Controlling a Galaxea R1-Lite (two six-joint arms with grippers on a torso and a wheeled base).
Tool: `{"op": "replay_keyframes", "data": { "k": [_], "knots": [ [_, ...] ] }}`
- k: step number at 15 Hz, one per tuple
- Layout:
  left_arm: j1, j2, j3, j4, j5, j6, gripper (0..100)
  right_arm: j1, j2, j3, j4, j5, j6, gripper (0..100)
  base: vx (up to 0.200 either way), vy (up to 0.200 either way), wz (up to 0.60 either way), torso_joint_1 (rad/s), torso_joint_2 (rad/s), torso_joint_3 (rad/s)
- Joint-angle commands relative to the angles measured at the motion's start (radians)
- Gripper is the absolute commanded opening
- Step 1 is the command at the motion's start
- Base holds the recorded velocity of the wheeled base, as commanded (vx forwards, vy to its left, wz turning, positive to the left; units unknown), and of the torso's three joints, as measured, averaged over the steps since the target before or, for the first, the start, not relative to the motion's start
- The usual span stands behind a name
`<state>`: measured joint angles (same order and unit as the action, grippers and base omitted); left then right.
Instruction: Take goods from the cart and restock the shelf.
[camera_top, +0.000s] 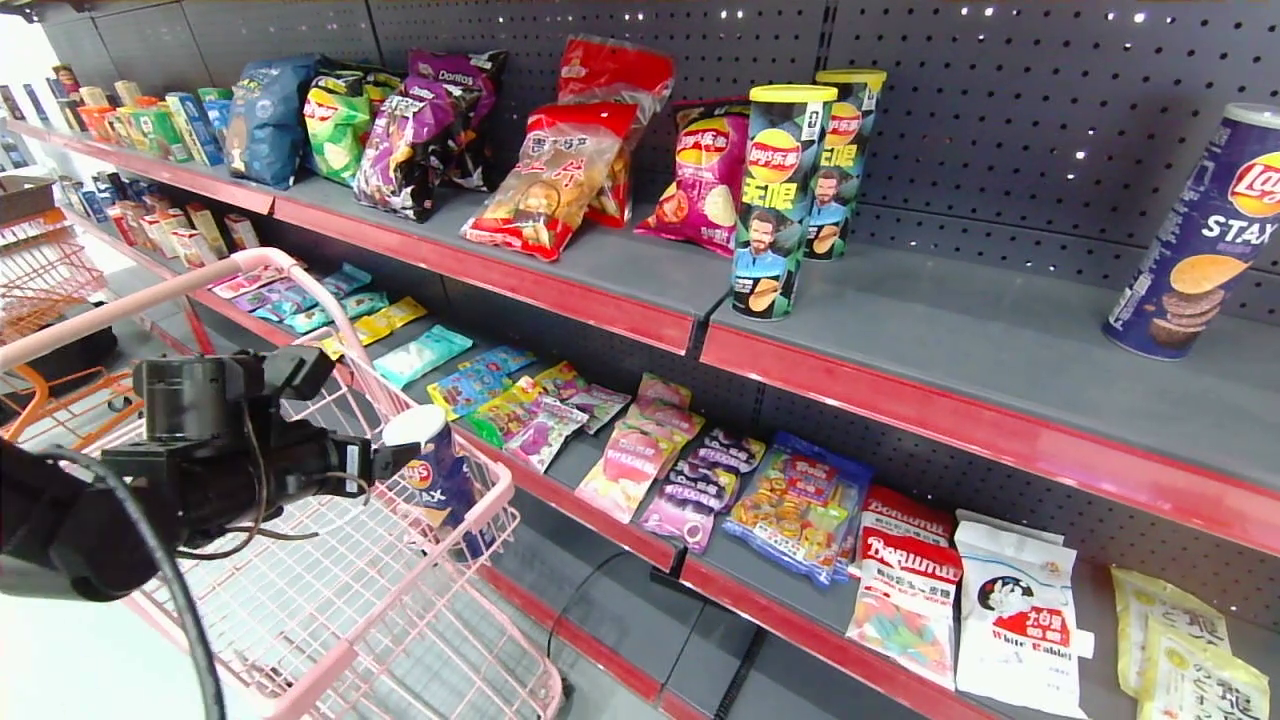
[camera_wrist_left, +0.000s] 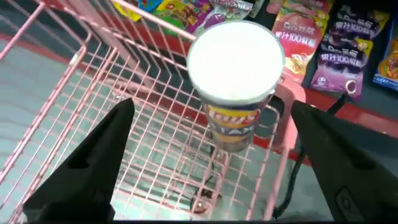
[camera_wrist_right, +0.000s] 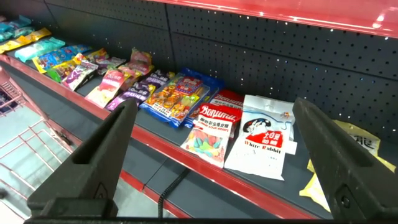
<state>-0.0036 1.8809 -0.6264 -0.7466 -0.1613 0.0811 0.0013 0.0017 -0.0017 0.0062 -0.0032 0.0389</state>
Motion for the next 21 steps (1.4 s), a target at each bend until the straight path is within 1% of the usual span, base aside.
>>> {"op": "replay_keyframes", "data": {
  "k": [1,5,6,8,9,13,16,17,19,21],
  "knots": [
    [-0.007,0.141,-0.004,-0.076,-0.024,0.017,100,0.0,0.0,0.0,0.0,0.0,-0.001,100,0.0,0.0,0.0,0.0,0.0,0.0],
    [-0.007,0.221,-0.012,-0.123,-0.053,0.02,100,0.0,0.0,0.0,0.0,0.0,-0.004,100,0.0,0.0,0.0,0.0,0.0,0.0],
    [-0.007,0.254,-0.019,-0.166,-0.053,0.029,100,0.0,0.0,-0.001,0.0,0.0,-0.004,100,0.0,0.0,0.0,0.0,0.0,0.0],
    [-0.007,0.311,-0.029,-0.244,-0.055,0.034,100,0.0,0.0,0.0,0.0,0.002,-0.005,100,0.0,0.0,0.0,0.0,0.0,0.0],
    [-0.009,0.333,-0.032,-0.274,-0.066,0.034,100,0.0,0.0,-0.001,0.0,0.0,-0.005,100,0.0,0.0,0.0,0.0,0.0,0.0],
    [-0.029,0.373,-0.075,-0.29,-0.081,0.036,100,0.0,0.0,0.0,0.001,0.002,-0.007,100,0.0,0.0,0.0,0.0,0.0,0.0],
    [-0.044,0.386,-0.105,-0.29,-0.08,0.036,100,0.0,0.0,0.0,0.001,0.002,-0.007,100,0.0,0.0,0.0,0.0,0.0,0.0],
    [-0.052,0.396,-0.108,-0.29,-0.078,0.036,0,0.0,0.0,0.0,0.001,0.002,-0.007,100,0.0,0.0,0.0,0.0,0.0,0.0],
    [-0.055,0.396,-0.104,-0.293,-0.073,0.036,0,0.0,0.0,0.0,0.001,0.002,-0.007,100,0.0,0.0,0.0,0.0,0.0,0.0],
    [-0.055,0.386,-0.096,-0.332,-0.073,0.036,0,0.0,0.0,-0.001,0.001,0.002,-0.007,100,0.0,0.0,0.0,0.0,0.0,0.0]
  ]
}}
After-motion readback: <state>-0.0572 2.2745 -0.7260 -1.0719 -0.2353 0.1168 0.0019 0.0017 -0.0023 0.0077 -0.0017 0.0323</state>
